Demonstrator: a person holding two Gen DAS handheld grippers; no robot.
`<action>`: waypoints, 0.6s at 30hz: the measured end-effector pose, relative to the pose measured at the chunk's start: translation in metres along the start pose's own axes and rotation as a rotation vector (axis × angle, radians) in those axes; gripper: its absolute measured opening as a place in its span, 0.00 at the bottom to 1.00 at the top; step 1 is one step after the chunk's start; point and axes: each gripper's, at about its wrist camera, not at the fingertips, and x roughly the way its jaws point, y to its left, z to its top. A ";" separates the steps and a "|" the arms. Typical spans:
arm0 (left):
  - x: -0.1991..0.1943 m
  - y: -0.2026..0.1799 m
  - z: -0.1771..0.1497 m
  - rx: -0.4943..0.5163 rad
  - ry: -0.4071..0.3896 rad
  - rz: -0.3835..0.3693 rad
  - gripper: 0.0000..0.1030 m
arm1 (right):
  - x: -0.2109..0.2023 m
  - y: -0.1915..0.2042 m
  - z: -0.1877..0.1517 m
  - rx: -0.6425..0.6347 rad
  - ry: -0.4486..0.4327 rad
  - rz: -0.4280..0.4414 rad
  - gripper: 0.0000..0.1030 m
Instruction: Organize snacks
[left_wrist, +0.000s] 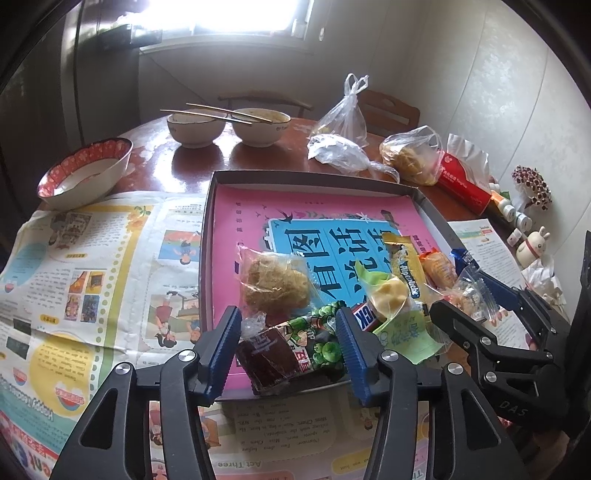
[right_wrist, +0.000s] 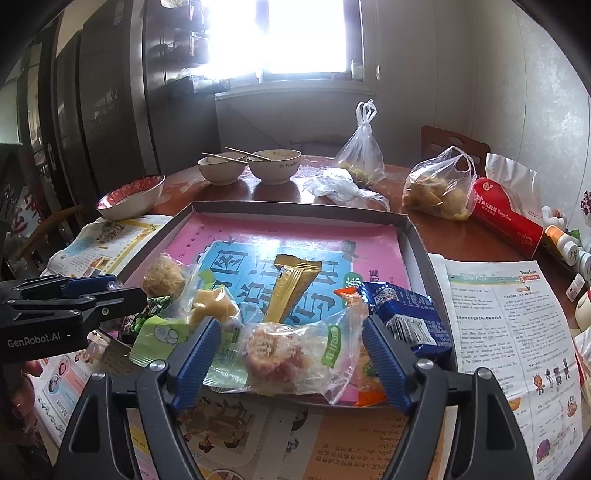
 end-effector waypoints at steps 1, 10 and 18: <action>0.000 0.000 0.000 0.001 -0.001 0.001 0.55 | -0.001 0.000 0.000 0.000 -0.001 0.001 0.77; -0.006 -0.002 0.001 0.008 -0.013 0.013 0.57 | -0.009 -0.002 0.002 0.014 -0.024 0.001 0.81; -0.013 -0.006 0.001 0.014 -0.034 0.017 0.58 | -0.019 -0.007 0.003 0.030 -0.053 -0.006 0.86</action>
